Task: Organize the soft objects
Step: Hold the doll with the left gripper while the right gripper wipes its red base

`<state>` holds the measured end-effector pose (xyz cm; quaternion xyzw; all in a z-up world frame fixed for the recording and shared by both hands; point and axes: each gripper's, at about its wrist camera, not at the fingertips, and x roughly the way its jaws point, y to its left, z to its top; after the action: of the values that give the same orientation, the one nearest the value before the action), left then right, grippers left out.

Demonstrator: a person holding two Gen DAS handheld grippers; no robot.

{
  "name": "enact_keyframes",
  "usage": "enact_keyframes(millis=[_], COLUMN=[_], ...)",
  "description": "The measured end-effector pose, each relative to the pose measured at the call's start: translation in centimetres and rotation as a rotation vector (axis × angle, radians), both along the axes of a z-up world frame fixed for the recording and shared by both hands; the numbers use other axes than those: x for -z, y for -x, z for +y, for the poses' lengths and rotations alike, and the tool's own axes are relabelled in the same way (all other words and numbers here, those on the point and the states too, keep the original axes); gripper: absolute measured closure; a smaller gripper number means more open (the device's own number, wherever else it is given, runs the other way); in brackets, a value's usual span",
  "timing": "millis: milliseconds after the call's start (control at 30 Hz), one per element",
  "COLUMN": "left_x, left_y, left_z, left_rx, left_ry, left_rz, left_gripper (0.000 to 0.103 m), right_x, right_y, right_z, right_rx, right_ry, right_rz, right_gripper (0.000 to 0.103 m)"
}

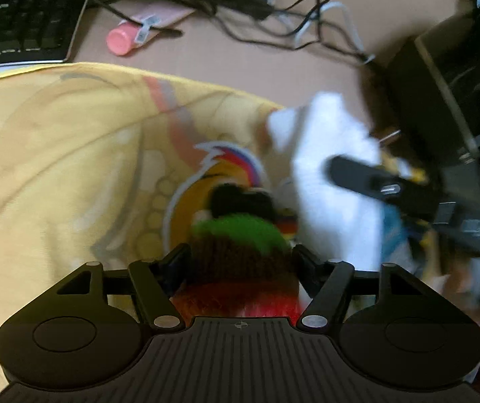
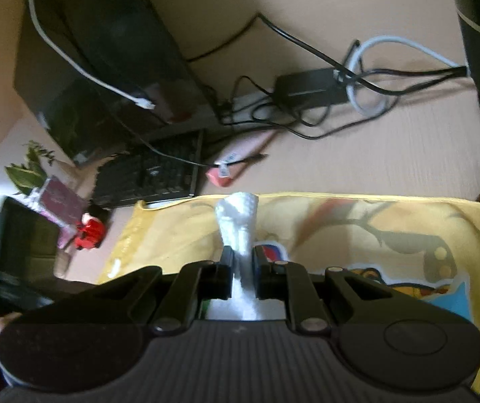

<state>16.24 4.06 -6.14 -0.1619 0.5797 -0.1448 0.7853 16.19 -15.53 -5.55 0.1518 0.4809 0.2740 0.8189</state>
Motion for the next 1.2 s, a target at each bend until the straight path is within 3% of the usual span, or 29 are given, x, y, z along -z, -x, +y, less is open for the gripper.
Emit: enact_keyframes(millis=[67, 200, 633, 900, 1033, 1200], left_x=[0.3, 0.2, -1.5, -1.9, -2.1, -3.6], left_y=[0.0, -0.2, -0.9, 1.2, 2.4, 4.1], left_z=[-0.2, 0.0, 1.7, 3.5, 4.6, 4.4], left_rx=[-0.005, -0.015, -0.088, -0.153, -0.185, -0.132], left_ry=[-0.022, -0.075, -0.012, 0.018, 0.038, -0.009], left_rz=[0.004, -0.002, -0.04, -0.061, -0.084, -0.157], left_gripper=[0.019, 0.015, 0.009, 0.006, 0.006, 0.006], right_x=[-0.1, 0.3, 2.8, 2.7, 1.4, -0.3], right_y=[0.2, 0.3, 0.6, 1.2, 2.1, 2.7], right_z=[0.1, 0.2, -0.6, -0.8, -0.9, -3.0], right_rx=[-0.012, -0.027, -0.053, -0.036, -0.033, -0.008], right_ry=[-0.012, -0.041, 0.025, 0.17, 0.282, 0.101], right_rz=[-0.002, 0.016, 0.089, 0.047, -0.04, 0.018], right_gripper=[0.088, 0.088, 0.088, 0.089, 0.089, 0.089])
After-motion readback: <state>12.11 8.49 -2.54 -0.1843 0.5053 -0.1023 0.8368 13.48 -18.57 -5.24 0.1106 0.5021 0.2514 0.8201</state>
